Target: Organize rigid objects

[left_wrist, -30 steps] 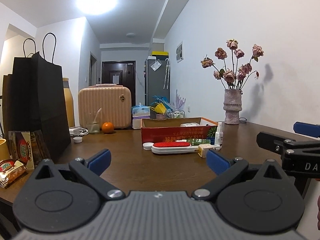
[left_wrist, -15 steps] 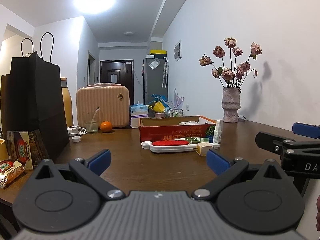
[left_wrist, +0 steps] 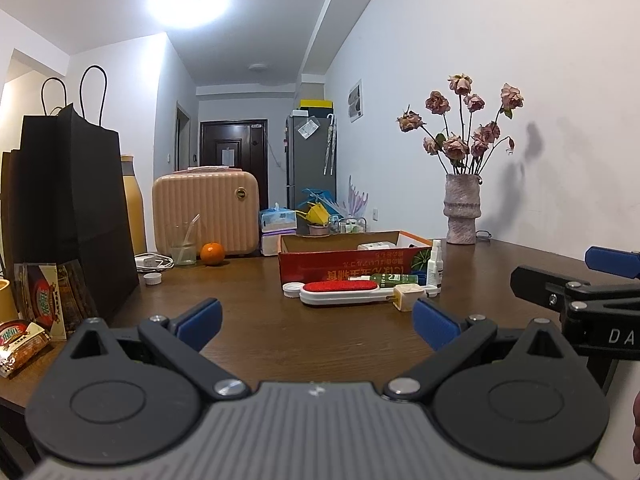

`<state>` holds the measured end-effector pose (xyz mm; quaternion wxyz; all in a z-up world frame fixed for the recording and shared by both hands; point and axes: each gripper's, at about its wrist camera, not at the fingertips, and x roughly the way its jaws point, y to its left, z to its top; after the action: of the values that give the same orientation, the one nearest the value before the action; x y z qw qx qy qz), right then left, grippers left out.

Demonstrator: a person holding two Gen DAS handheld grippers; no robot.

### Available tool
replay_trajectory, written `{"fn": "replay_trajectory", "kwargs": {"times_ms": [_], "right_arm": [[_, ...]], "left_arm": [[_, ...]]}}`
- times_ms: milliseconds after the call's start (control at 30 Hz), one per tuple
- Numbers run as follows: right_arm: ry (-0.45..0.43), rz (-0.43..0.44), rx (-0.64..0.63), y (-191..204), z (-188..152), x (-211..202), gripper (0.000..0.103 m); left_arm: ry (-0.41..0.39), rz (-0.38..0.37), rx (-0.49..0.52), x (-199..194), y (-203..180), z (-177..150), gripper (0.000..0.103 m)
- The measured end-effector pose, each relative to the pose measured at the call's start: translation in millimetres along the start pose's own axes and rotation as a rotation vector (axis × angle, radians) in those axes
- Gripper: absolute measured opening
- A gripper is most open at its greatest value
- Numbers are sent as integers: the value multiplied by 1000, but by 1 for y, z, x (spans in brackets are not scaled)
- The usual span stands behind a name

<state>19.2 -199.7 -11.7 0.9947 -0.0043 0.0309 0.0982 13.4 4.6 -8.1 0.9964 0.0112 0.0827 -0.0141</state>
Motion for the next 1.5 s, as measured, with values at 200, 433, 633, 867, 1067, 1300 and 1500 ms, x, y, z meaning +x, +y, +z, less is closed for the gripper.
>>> {"fn": "replay_trajectory", "kwargs": {"times_ms": [200,433,633,867,1067,1300,1500], "right_arm": [[0,0,0,0,0,0,103],[1,-1,2,0,0,0,103],[2,2,5,0,-2,1,103],[11,-1,7,-2,-3,4,103],[92,19,28,-20,-5,47,103],[245,47,46,-38,-2,142,92],[341,61,1,-39,-3,211,86]], "left_arm": [[-1,0,1,0,0,1,103],[-1,0,1,0,0,1,103],[-1,1,2,0,0,1,103],[14,-11,-3,5,2,1,103],[57,-3,63,53,7,7,103],[210,-40,22,145,33,27,102],[268,-60,26,216,52,34,99]]}}
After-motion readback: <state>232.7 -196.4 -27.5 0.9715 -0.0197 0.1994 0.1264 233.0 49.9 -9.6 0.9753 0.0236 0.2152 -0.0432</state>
